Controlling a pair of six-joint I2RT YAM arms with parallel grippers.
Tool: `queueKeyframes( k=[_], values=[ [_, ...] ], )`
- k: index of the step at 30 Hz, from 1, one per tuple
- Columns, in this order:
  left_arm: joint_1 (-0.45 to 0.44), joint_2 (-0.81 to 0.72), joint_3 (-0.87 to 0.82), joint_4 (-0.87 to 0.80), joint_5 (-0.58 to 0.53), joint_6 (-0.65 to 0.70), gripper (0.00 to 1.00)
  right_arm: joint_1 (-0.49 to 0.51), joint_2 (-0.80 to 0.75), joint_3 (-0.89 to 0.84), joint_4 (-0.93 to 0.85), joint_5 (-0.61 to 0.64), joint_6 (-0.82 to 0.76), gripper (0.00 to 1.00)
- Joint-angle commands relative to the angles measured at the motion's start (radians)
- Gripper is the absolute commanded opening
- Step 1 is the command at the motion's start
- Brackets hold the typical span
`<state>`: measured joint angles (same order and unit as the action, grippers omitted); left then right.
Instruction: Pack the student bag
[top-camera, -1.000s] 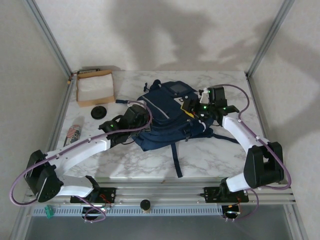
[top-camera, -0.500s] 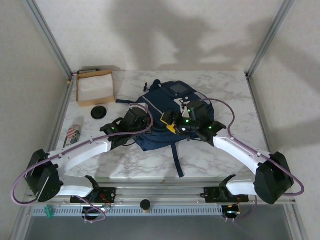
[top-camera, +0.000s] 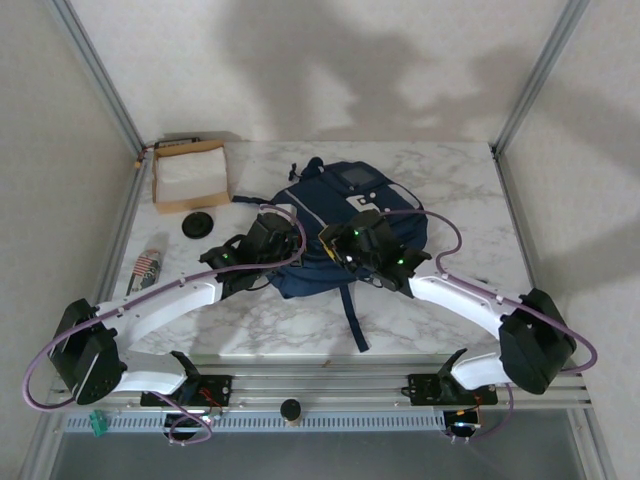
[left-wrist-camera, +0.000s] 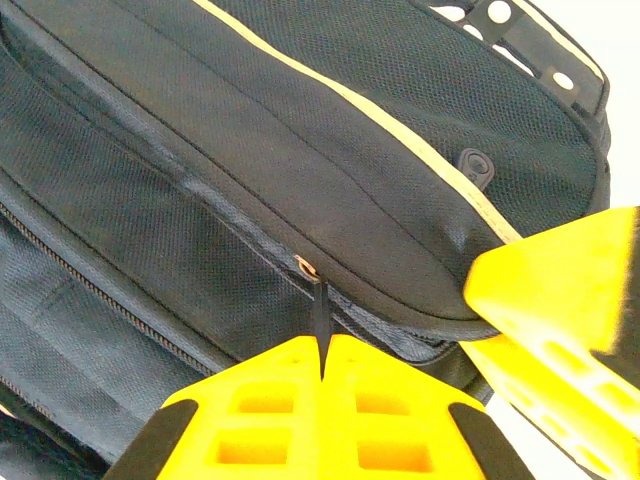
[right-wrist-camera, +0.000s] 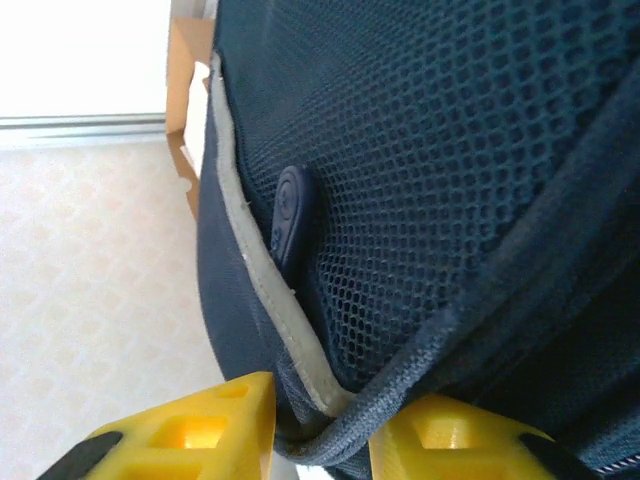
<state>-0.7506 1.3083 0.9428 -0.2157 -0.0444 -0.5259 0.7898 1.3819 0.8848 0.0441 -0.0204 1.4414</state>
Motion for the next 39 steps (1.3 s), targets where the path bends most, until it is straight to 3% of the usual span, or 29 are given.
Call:
queueKeyframes(
  k=[1,6,11,20,24,28,33,35,37,39],
  values=[
    [0.005,-0.017,-0.021,0.030,0.019,0.020,0.00,0.019,0.019,0.060,0.058,0.163,0.025,0.21],
    [0.007,-0.016,-0.012,0.004,-0.036,0.021,0.00,0.019,-0.002,0.053,0.028,0.218,0.022,0.00],
    [0.011,-0.021,0.001,-0.039,-0.129,0.014,0.00,-0.002,-0.061,0.031,-0.040,0.199,-0.044,0.00],
    [0.020,-0.044,0.000,-0.096,-0.253,-0.025,0.00,-0.252,-0.247,-0.136,-0.144,-0.210,-0.276,0.00],
    [0.020,-0.052,-0.035,-0.069,-0.235,-0.035,0.00,-0.445,-0.278,-0.143,-0.255,-0.417,-0.452,0.00],
    [0.018,-0.035,-0.076,0.012,-0.135,-0.029,0.00,-0.629,-0.282,-0.109,-0.322,-0.569,-0.590,0.00],
    [-0.038,-0.024,-0.052,0.153,-0.023,0.096,0.00,-0.640,-0.244,-0.004,-0.474,-0.586,-0.732,0.00],
    [-0.038,0.007,-0.022,0.183,0.013,0.162,0.07,-0.668,-0.247,0.016,-0.484,-0.608,-0.750,0.00],
    [-0.038,0.061,0.031,0.176,0.025,0.224,0.07,-0.690,-0.245,0.028,-0.465,-0.648,-0.731,0.00],
    [-0.034,0.113,0.064,0.179,-0.032,0.255,0.09,-0.688,-0.245,0.031,-0.438,-0.644,-0.701,0.00]
  ],
)
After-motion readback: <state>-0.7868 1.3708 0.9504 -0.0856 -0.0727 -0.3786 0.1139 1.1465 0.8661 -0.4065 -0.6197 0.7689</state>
